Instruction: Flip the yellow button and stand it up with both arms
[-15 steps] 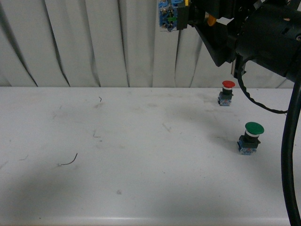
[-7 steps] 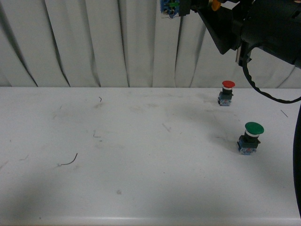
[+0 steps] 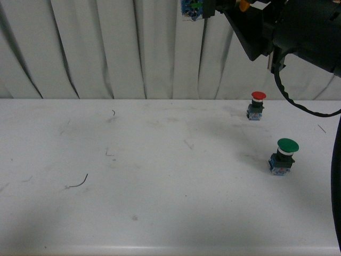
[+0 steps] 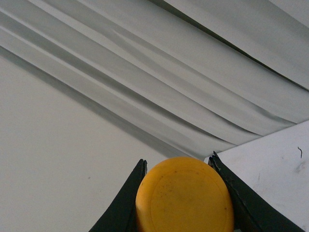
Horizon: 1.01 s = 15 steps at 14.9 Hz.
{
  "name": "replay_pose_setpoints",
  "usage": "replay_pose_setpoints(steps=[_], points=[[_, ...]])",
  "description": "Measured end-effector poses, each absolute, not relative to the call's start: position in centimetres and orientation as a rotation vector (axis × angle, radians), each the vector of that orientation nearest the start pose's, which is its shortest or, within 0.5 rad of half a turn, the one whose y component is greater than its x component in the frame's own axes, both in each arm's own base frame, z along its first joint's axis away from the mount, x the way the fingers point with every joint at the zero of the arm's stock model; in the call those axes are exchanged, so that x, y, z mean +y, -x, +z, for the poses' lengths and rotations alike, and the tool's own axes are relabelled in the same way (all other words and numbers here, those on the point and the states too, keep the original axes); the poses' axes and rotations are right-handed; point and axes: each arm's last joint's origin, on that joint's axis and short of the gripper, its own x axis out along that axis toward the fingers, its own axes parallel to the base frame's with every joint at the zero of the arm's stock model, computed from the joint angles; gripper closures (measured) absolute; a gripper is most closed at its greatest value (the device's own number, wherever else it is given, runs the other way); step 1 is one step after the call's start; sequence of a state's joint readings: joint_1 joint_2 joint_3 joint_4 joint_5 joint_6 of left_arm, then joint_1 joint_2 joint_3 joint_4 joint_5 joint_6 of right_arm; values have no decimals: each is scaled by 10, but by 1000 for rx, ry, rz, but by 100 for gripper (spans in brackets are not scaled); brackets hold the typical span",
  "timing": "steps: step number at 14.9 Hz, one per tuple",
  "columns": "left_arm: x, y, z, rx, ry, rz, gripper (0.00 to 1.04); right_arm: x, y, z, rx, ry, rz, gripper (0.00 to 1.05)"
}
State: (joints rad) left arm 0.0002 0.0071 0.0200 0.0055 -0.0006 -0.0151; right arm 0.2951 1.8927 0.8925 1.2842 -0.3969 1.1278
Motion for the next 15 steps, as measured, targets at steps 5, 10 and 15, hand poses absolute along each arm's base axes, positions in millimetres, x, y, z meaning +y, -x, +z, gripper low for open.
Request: replay_pose_setpoints(steps=[5, 10, 15], points=[[0, -98, 166, 2, 15, 1, 103, 120, -357, 207, 127, -1053, 774, 70], [0, -98, 166, 2, 15, 1, 58, 113, -368, 184, 261, -836, 482, 70], [0, -98, 166, 2, 14, 1, 6, 63, -395, 189, 239, -212, 72, 70]])
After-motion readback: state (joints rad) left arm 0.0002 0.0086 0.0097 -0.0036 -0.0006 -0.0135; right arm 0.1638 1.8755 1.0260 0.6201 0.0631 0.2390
